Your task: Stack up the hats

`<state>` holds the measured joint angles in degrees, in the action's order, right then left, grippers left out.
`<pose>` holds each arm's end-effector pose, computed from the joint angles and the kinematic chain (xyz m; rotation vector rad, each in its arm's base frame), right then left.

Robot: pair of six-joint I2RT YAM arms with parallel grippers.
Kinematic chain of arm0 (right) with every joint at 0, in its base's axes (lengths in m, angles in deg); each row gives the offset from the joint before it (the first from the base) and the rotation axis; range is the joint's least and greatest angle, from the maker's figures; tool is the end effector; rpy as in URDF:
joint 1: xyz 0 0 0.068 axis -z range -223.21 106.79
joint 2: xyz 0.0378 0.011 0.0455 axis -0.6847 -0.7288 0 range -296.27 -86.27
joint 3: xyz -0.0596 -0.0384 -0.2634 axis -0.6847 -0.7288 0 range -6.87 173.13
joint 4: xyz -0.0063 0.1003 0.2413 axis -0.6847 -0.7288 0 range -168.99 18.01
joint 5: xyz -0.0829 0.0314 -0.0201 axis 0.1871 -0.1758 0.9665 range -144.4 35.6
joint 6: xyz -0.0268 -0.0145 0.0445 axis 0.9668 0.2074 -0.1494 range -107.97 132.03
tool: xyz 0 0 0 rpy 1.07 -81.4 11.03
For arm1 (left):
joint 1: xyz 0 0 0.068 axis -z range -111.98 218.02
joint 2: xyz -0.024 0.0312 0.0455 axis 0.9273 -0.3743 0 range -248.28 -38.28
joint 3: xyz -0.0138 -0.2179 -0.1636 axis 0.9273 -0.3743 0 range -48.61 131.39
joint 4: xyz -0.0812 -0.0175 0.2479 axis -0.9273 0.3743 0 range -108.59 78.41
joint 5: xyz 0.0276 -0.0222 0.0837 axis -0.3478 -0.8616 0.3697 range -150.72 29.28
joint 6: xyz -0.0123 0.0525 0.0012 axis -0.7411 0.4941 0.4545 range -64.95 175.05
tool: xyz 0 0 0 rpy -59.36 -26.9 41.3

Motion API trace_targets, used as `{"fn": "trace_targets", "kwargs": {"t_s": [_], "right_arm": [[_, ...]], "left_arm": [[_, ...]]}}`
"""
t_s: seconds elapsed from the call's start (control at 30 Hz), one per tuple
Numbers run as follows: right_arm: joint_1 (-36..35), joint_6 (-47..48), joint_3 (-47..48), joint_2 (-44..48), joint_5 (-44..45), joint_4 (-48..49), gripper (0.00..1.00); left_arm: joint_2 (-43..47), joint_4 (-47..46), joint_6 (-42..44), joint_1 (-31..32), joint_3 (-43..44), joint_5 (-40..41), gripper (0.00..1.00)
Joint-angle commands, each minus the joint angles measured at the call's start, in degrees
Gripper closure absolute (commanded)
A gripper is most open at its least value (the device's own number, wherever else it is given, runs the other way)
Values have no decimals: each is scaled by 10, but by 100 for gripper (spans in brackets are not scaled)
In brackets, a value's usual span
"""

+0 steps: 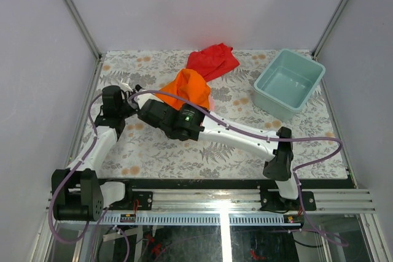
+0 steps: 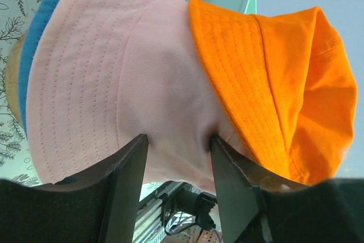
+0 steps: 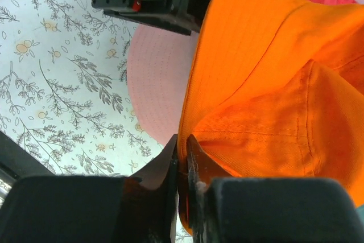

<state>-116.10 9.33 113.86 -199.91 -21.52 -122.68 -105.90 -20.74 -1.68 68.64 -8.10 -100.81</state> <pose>0.1469 0.4117 0.3733 -1.0240 1.9351 0.0638 0.2563 -0.0257 0.2566 -0.5559 2.0811 -1.3136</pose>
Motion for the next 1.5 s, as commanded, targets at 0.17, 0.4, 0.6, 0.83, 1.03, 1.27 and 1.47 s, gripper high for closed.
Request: {"fn": "trace_targets", "kwargs": {"t_s": [0.17, 0.4, 0.6, 0.83, 1.03, 1.27, 1.47], "right_arm": [[-10, 26, 32, -33, 36, 13, 76], [-10, 19, 64, -50, -24, -1, 61], [-10, 4, 80, -52, -85, -11, 49], [-11, 2, 104, -61, -116, -10, 44], [-10, -2, 102, -64, -136, -14, 41], [-10, -32, 97, -67, 12, -38, 38], [-12, -34, 70, -52, 101, -20, 34]], "left_arm": [[42, 21, 4, -156, -20, -5, 56], [22, -31, -38, -239, -46, -66, 56], [-1, -118, -91, -232, -48, -95, 54], [-29, -171, -131, -185, -28, -113, 53], [-45, -188, -147, -179, -24, -110, 53], [-58, -190, -150, -177, -9, -109, 52], [-64, -186, -145, -165, 5, -106, 52]]}}
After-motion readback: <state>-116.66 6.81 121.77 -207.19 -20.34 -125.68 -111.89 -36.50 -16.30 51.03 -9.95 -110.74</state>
